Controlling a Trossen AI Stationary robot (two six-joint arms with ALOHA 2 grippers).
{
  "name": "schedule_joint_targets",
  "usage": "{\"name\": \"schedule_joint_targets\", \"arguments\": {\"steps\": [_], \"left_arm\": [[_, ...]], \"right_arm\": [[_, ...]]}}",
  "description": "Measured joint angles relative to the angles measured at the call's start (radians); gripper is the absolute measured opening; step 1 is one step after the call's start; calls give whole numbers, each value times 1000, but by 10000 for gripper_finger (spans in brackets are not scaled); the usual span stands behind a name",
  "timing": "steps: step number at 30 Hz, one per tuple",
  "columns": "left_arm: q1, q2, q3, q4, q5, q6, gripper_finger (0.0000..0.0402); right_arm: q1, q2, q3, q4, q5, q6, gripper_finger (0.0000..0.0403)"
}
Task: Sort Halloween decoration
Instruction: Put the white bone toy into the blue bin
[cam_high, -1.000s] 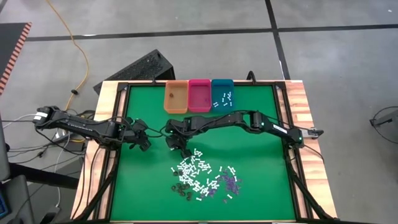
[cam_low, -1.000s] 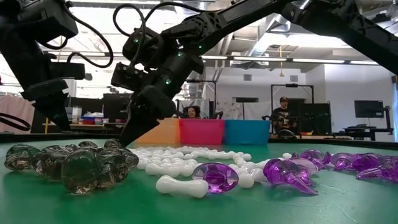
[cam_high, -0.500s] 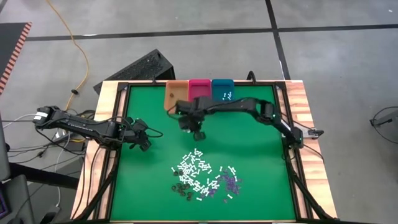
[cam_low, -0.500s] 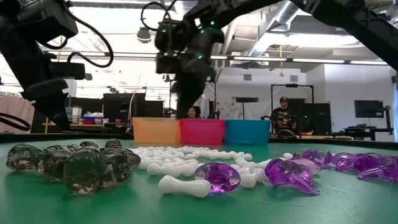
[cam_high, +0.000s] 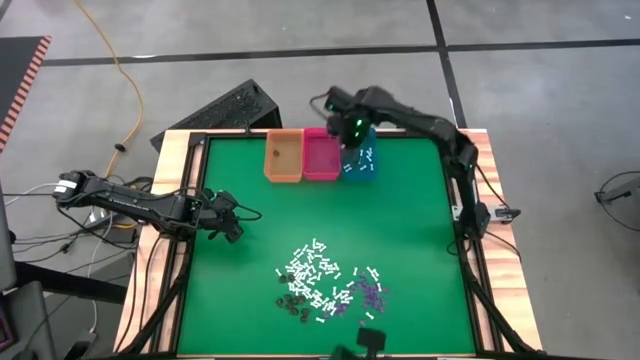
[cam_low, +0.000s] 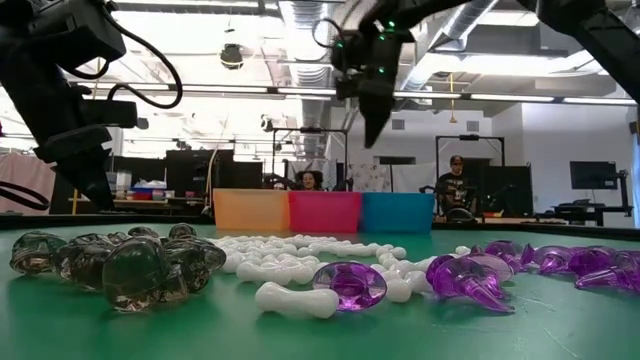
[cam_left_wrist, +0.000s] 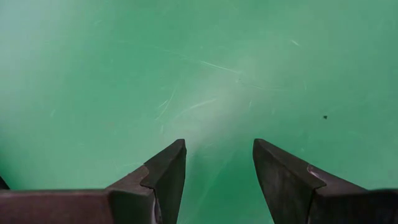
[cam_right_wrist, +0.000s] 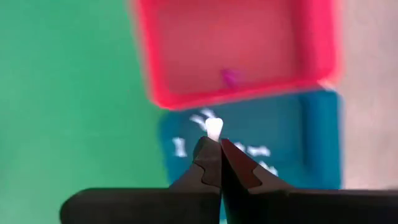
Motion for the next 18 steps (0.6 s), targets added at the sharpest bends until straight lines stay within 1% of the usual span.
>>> {"name": "schedule_joint_targets", "arguments": {"steps": [2, 6, 10, 13, 18], "left_arm": [[0, 0, 0, 0, 0, -1, 179], [0, 0, 0, -1, 0, -7, 179], [0, 0, 0, 0, 0, -9, 179], [0, 0, 0, 0, 0, -9, 179], [0, 0, 0, 0, -2, -9, 179]], "right_arm": [[-44, 2, -4, 6, 0, 26, 21], [-91, 3, -66, 66, 5, 41, 26], [-117, 4, -135, 88, 62, 74, 37], [-138, 4, -176, 93, 66, 106, 56], [-147, 4, -188, 98, 65, 109, 99]]}}
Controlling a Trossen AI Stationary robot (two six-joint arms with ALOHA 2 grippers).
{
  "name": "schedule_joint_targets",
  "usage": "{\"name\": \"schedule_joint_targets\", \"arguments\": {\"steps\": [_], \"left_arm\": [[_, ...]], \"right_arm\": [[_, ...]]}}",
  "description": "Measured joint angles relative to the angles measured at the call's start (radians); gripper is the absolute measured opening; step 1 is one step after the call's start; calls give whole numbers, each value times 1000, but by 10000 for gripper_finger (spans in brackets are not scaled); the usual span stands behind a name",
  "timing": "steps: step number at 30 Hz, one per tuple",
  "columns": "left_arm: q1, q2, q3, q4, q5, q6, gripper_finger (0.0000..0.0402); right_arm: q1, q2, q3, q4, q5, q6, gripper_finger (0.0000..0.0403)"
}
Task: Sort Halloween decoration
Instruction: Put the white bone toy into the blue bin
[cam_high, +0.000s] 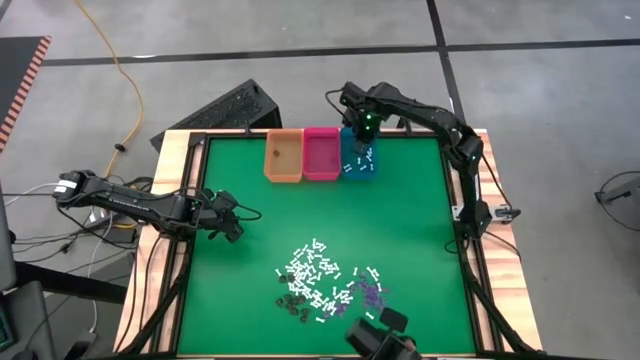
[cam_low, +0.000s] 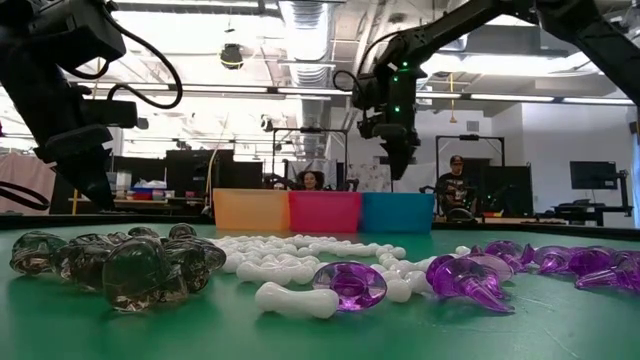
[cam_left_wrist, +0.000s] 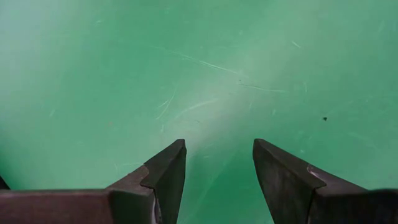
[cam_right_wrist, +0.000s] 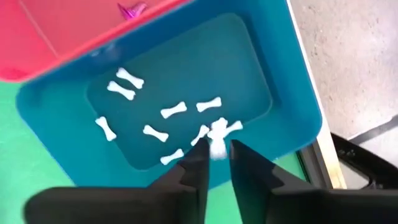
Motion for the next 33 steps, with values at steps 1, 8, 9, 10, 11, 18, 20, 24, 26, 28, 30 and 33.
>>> {"name": "schedule_joint_targets", "arguments": {"steps": [1, 8, 9, 10, 11, 18, 20, 24, 26, 28, 30, 33], "left_arm": [[0, 0, 0, 0, -1, 0, 179], [0, 0, 0, 0, -16, -11, 179], [0, 0, 0, 0, -19, -11, 179], [0, 0, 0, 0, -22, -11, 179], [0, 0, 0, 0, -25, -11, 179], [0, 0, 0, 1, -28, -20, 179], [0, 0, 0, 2, -28, -20, 179], [0, 0, 0, 14, -32, -14, 179], [0, 0, 0, 26, -35, -9, 179], [0, 0, 0, 28, -41, -8, 179], [0, 0, 0, 29, -43, -8, 179], [0, 0, 0, 29, -43, 0, 179]], "right_arm": [[2, 0, 0, 7, -1, -1, 108], [41, -5, -1, 7, -66, -18, 161], [57, -11, -2, 7, -75, -23, 163], [79, -19, -2, 8, -82, -25, 164], [107, -30, -2, 10, -95, -26, 164], [382, -69, -1, 12, -129, 6, 154], [465, -69, -1, 19, -120, 42, 153], [599, -53, -20, 96, -109, 83, 152], [646, -50, -59, 177, -109, 102, 152], [677, -51, -102, 267, -110, 129, 152], [689, -51, -144, 325, -109, 154, 152], [693, -51, -209, 387, -107, 179, 152]]}}
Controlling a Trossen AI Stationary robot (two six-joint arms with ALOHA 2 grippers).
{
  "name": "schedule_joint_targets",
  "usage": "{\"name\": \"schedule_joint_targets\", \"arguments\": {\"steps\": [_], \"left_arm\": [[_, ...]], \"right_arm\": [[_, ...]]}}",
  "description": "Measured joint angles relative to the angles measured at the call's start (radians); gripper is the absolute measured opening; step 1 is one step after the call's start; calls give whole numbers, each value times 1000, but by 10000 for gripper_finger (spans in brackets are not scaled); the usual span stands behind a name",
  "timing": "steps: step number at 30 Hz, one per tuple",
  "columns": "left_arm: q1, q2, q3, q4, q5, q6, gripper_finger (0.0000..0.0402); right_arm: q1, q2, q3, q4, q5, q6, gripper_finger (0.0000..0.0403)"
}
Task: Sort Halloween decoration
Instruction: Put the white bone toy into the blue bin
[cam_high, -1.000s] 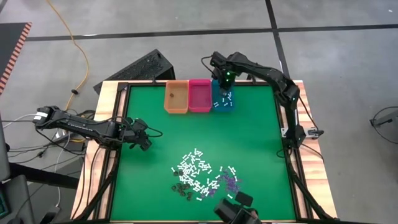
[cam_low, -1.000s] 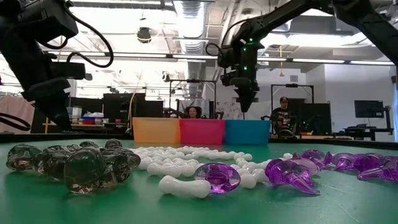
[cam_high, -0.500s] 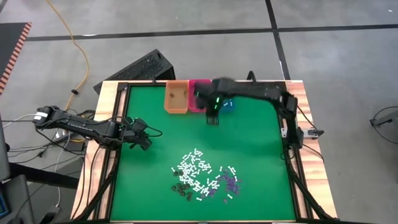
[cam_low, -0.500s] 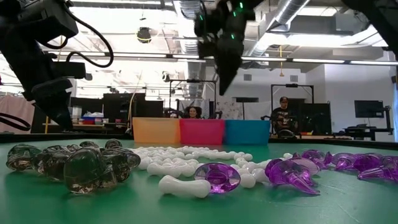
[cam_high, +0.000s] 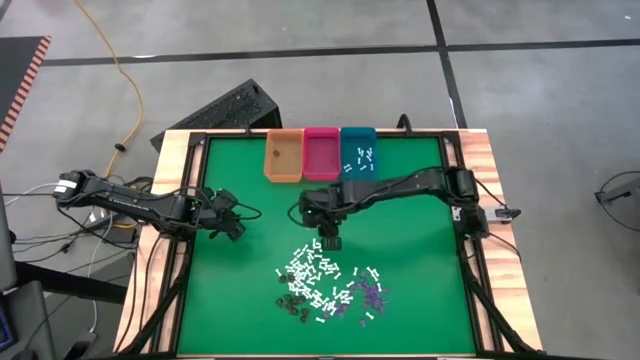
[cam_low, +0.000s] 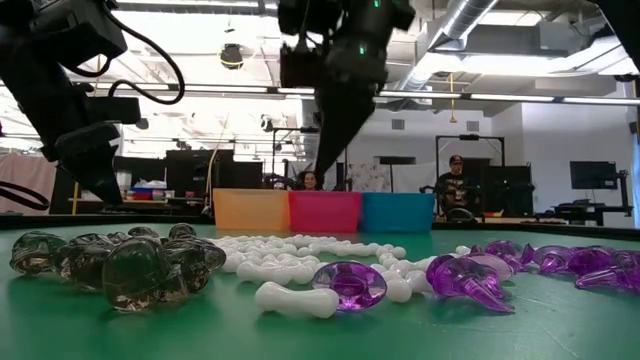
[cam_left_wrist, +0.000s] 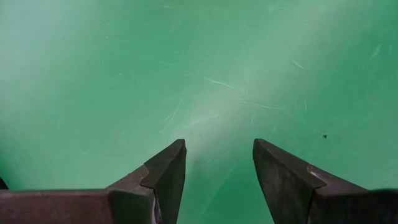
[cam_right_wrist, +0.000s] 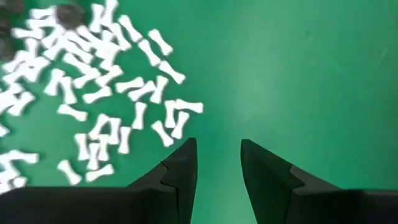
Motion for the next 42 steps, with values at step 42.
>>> {"name": "schedule_joint_targets", "arguments": {"steps": [42], "left_arm": [[0, 0, 0, 19, 0, 4, 179]], "right_arm": [[54, 0, -307, 415, 52, 169, 152]]}}
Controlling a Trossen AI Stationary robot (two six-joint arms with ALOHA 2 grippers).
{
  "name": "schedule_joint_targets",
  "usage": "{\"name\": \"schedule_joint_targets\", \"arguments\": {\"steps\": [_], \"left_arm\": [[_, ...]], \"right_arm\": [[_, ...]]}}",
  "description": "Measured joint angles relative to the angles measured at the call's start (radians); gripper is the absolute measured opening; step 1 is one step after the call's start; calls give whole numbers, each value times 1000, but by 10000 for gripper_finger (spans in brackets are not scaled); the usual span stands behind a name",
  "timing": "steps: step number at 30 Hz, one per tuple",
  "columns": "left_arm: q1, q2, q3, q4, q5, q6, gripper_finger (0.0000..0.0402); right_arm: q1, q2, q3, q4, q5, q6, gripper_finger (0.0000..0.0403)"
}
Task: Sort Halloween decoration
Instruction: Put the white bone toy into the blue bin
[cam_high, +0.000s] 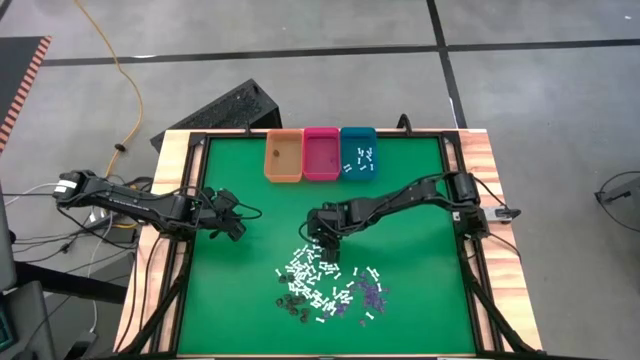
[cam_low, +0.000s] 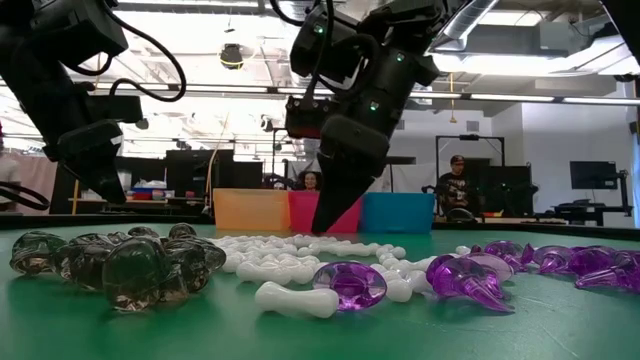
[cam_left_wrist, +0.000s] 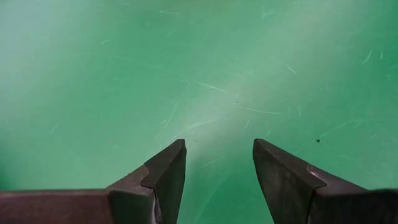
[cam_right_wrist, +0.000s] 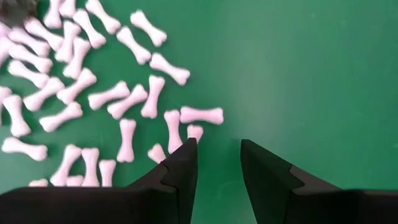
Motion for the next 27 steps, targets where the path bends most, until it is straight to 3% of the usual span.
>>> {"name": "schedule_joint_targets", "arguments": {"steps": [13, 27], "left_arm": [[0, 0, 0, -1, 0, 1, 179], [0, 0, 0, -5, -5, 3, 179]], "right_arm": [[9, 41, 3, 51, 2, 23, 152], [1, 23, 6, -39, -3, 16, 152]]}}
